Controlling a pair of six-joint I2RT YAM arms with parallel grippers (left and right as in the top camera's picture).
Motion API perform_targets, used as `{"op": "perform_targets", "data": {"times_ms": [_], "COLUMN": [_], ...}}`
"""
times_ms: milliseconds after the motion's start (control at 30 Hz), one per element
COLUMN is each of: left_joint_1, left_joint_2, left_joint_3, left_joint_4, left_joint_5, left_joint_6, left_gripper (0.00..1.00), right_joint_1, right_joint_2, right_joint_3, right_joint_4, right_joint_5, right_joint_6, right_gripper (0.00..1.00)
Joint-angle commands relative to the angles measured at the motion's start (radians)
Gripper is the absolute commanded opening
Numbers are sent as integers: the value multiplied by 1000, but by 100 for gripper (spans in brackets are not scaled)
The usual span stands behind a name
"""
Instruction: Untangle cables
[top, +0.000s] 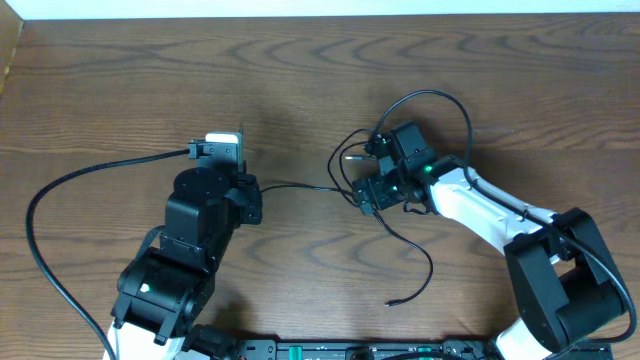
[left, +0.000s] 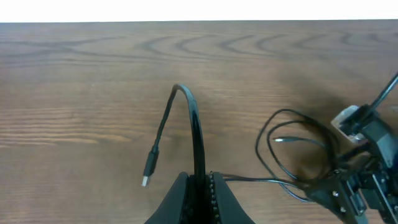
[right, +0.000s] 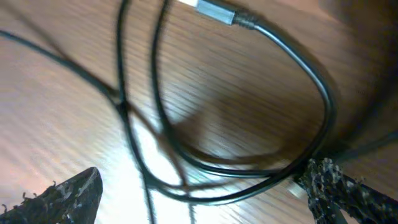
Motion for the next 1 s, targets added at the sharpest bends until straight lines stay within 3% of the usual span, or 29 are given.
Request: {"op": "perform_targets", "data": {"times_ms": [0, 233, 533, 700, 967], "left_joint_1": [5, 5, 5, 5, 5], "left_joint_2": [-4, -4, -4, -4, -4], "left_joint_3": [14, 14, 14, 14, 14], "left_joint_4": [3, 8, 30, 126, 264], "left_joint_5": [17, 40, 164, 330, 359], "left_joint_6": [-23, -63, -116, -117, -214], "left_gripper": [8, 8, 8, 8, 8], "right_joint_1": [20, 29, 39, 79, 130], "right_joint_2": [-5, -5, -4, -3, -2], "right_joint_3": [10, 35, 53, 53, 53], "right_joint_4": [40, 61, 69, 90, 167], "right_joint_5": [-106, -13, -203, -215, -250], "right_joint_6": [-51, -13, -116, -152, -151], "right_gripper": [99, 99, 99, 99, 99]}}
